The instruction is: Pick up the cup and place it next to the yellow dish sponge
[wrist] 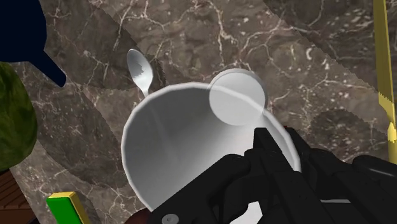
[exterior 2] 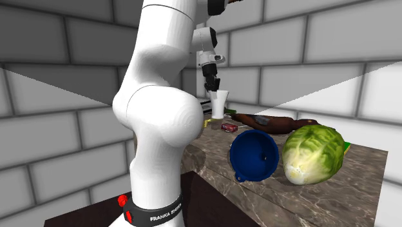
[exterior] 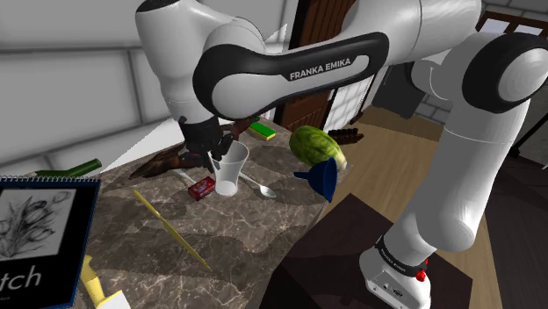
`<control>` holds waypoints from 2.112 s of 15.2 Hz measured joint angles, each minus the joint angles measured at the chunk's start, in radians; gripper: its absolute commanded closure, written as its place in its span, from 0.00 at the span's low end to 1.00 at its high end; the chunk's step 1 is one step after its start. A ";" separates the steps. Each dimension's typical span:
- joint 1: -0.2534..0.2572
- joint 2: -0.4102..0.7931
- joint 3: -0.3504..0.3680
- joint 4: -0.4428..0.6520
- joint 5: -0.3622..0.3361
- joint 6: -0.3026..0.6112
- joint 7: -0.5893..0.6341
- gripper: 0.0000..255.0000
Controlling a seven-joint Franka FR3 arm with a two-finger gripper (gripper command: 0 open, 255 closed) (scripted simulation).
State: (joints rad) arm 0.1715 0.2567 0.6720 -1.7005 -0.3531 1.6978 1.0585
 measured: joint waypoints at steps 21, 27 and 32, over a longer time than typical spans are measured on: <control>0.019 -0.015 0.008 0.257 0.013 -0.259 -0.065 1.00; -0.107 -0.148 -0.042 0.113 0.072 -0.185 -0.219 1.00; -0.188 -0.244 -0.103 0.004 0.108 -0.121 -0.351 1.00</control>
State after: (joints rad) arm -0.0163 0.0131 0.5693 -1.6964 -0.2450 1.5773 0.7074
